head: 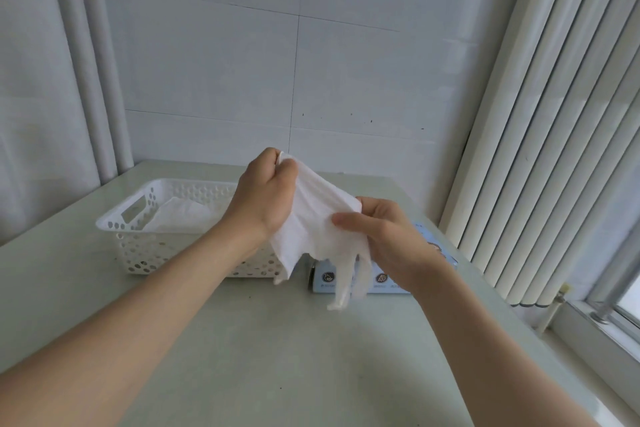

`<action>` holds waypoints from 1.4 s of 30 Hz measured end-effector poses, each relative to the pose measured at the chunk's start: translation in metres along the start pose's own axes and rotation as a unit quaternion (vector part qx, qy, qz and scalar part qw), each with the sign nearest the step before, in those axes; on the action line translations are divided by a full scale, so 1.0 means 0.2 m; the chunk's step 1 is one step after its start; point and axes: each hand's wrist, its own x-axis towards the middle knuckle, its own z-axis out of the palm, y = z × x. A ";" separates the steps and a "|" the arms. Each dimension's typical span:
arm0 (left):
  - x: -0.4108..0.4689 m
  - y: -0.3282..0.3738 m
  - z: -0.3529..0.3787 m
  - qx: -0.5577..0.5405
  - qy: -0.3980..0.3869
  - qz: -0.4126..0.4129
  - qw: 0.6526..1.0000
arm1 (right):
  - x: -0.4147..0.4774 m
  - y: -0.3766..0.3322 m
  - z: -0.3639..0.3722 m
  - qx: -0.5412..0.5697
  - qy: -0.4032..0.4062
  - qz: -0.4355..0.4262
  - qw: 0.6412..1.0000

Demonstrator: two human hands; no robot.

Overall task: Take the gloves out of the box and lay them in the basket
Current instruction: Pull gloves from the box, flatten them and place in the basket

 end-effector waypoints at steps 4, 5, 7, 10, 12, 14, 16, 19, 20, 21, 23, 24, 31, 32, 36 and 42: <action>0.05 -0.02 -0.06 0.023 -0.016 -0.013 1.000 | 0.02 0.03 0.05 0.087 0.049 -0.005 0.995; 0.07 -0.02 -0.08 0.024 -0.015 -0.018 0.999 | 0.03 0.03 0.06 0.099 0.048 -0.009 0.994; 0.11 -0.04 -0.14 0.024 -0.017 -0.038 0.999 | 0.04 0.03 0.08 0.114 0.054 -0.014 0.992; 0.17 -0.08 -0.23 0.033 -0.021 -0.069 0.997 | 0.08 0.00 0.11 0.133 0.078 -0.017 0.988; 0.20 -0.12 -0.29 0.047 -0.020 -0.079 0.996 | 0.13 -0.02 0.14 0.105 0.099 -0.001 0.990; 0.22 -0.16 -0.34 0.077 -0.020 -0.085 0.993 | 0.20 -0.05 0.19 0.067 0.117 0.019 0.991; 0.23 -0.21 -0.39 0.119 -0.011 -0.088 0.989 | 0.28 -0.06 0.23 0.031 0.122 0.027 0.992; 0.26 -0.27 -0.46 0.167 0.027 -0.097 0.981 | 0.40 -0.09 0.31 -0.061 0.120 0.021 0.991; 0.26 -0.28 -0.48 0.182 0.039 -0.100 0.977 | 0.43 -0.10 0.34 -0.081 0.121 0.018 0.989; 0.27 -0.30 -0.51 0.203 0.050 -0.099 0.973 | 0.46 -0.11 0.37 -0.099 0.120 0.014 0.988; 0.27 -0.33 -0.55 0.266 0.068 -0.091 0.957 | 0.50 -0.12 0.43 -0.152 0.129 0.002 0.980; 0.27 -0.35 -0.57 0.299 0.079 -0.087 0.947 | 0.53 -0.12 0.46 -0.194 0.132 -0.008 0.972; 0.25 -0.40 -0.59 0.467 0.124 -0.074 0.872 | 0.57 -0.09 0.54 -0.556 0.102 -0.060 0.823; 0.25 -0.41 -0.59 0.482 0.118 -0.066 0.865 | 0.56 -0.10 0.55 -0.581 0.091 -0.068 0.806; 0.26 -0.36 -0.59 0.555 0.023 0.022 0.831 | 0.52 -0.15 0.56 -0.567 -0.012 -0.099 0.818; 0.21 -0.24 -0.52 0.467 -0.238 -0.079 0.848 | 0.51 -0.11 0.57 -0.537 -0.008 -0.079 0.840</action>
